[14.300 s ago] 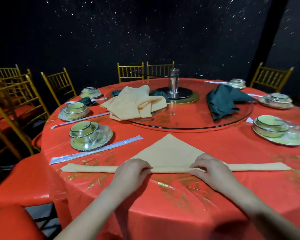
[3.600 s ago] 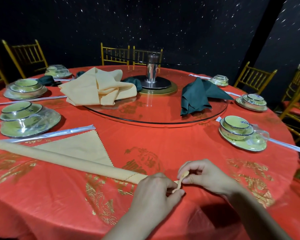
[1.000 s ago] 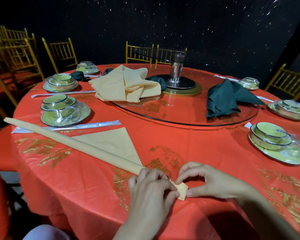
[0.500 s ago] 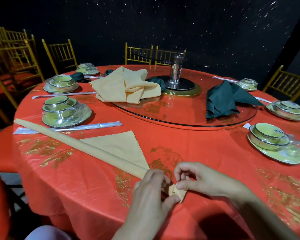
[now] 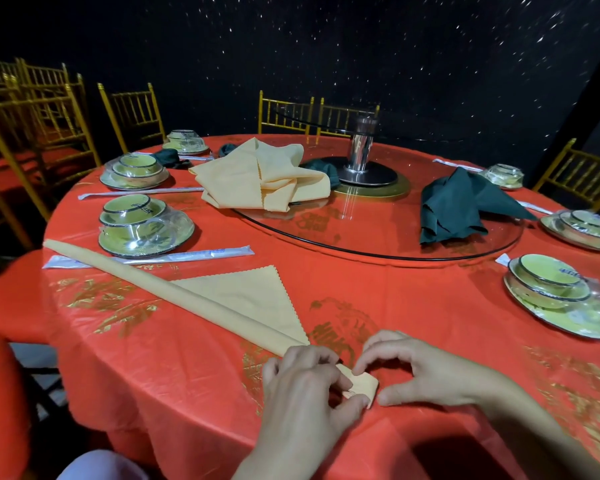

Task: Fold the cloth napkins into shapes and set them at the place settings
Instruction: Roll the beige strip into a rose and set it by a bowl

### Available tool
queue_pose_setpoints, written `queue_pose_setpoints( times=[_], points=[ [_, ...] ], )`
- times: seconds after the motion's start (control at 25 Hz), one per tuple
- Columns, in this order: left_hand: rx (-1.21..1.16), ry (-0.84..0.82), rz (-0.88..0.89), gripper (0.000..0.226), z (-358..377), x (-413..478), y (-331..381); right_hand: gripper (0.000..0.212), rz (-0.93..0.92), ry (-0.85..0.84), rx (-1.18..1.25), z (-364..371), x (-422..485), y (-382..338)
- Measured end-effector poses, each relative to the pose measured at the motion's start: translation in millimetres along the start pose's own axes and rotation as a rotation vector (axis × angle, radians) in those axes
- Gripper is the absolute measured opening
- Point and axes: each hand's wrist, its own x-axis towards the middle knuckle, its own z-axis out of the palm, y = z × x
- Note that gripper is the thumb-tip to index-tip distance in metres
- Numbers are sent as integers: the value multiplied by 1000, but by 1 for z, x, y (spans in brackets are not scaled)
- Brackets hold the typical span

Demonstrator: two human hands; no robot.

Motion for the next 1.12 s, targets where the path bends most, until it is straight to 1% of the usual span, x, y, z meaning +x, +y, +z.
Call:
queue_pose_setpoints(
  times=[0.12,0.24,0.36,0.4,0.48,0.52,0.6,0.68,0.8,0.96,1.08,1.12],
  points=[
    [93,0,29,47,-3,0,2,27,-42,46,-2,5,6,-2],
    [80,5,22,38,-6,-6,5,11,-61,8,-16,7,13,-7],
    [4,37,-28,29,-3,-12,5,7,-67,-18,32,8,17,-14],
    [-9,38,-46,27,-3,-12,4,7,-58,-10,72,9,19,-16],
    [-76,21,-63,23,-5,-11,2,15,-49,32,148,12,23,-20],
    [-128,11,-75,23,-6,-11,0,15,-59,56,150,15,26,-20],
    [-197,-28,-89,29,-10,-11,-4,7,-74,83,89,21,33,-20],
    [-164,-17,-49,22,-12,-13,-5,7,-61,105,44,25,39,-18],
    [-109,-18,8,22,-12,-13,-11,18,-37,168,64,26,40,-13],
    [-78,-92,69,26,-17,-6,-18,14,-51,201,92,28,38,-12],
    [-85,-110,69,26,-19,0,-22,7,-54,166,169,23,31,-11],
    [-114,-119,61,26,-18,1,-23,15,-53,130,190,20,26,-10]
  ],
)
